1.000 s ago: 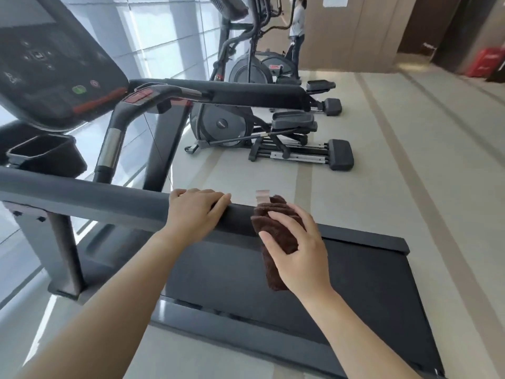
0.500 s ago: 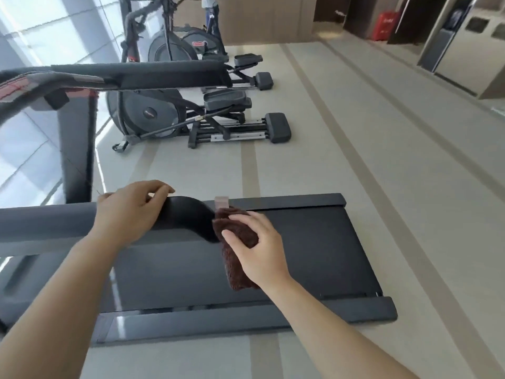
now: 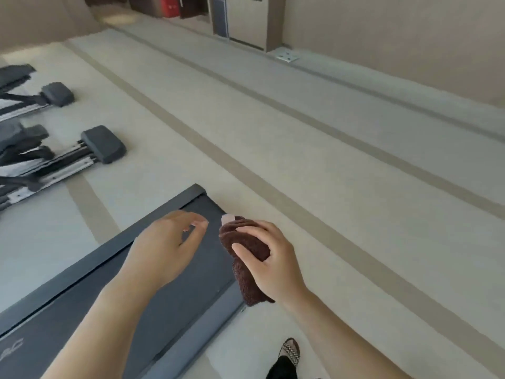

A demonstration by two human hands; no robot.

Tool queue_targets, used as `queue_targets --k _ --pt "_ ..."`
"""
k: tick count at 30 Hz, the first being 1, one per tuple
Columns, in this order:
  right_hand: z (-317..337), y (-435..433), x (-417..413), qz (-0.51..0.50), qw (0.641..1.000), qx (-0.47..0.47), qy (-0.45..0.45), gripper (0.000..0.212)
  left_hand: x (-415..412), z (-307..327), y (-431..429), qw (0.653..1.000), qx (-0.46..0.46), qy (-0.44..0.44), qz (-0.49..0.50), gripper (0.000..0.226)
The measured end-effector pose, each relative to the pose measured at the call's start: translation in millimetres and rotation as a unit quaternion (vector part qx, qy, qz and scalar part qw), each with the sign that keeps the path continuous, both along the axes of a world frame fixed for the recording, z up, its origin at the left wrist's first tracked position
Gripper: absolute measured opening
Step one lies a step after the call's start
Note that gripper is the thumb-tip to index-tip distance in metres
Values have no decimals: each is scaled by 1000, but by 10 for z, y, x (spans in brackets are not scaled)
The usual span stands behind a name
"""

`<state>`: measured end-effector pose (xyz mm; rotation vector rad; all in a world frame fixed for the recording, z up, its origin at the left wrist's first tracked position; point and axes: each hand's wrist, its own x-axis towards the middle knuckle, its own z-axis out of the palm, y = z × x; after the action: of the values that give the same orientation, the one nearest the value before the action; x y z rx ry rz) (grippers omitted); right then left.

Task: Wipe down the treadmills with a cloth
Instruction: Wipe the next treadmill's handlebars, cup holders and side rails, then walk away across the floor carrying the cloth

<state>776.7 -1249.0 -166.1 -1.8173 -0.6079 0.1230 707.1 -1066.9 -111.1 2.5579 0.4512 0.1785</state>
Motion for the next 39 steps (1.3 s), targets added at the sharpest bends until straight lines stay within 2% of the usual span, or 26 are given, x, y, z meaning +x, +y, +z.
queue_targets --k 4,9,13,20,24,30,39 --pt "28 -758 730 -97 995 -25 -24 24 1144 15 -675 991 28 -21 -128 32" --pt "56 -1560 1353 -216 976 -39 -13 27 2112 -88 -1459 968 -34 7 -247 25" --pt "-65 -1960 1760 -279 958 -62 12 31 2682 -275 -1779 952 -49 38 -299 24" --pt "-284 -1950 2883 -274 956 -96 44 33 3841 -567 -1718 950 -80 55 -298 21" --pt "-338 -1689 4030 -234 964 -121 36 35 4821 -684 -1495 955 -85 63 -278 20" --pt "-94 -1273 5790 -196 973 -119 18 32 6359 -441 -1084 963 -42 52 -260 25" --pt "-104 -1249 7874 -244 965 -96 10 28 8489 -372 -977 962 -51 61 -262 27"
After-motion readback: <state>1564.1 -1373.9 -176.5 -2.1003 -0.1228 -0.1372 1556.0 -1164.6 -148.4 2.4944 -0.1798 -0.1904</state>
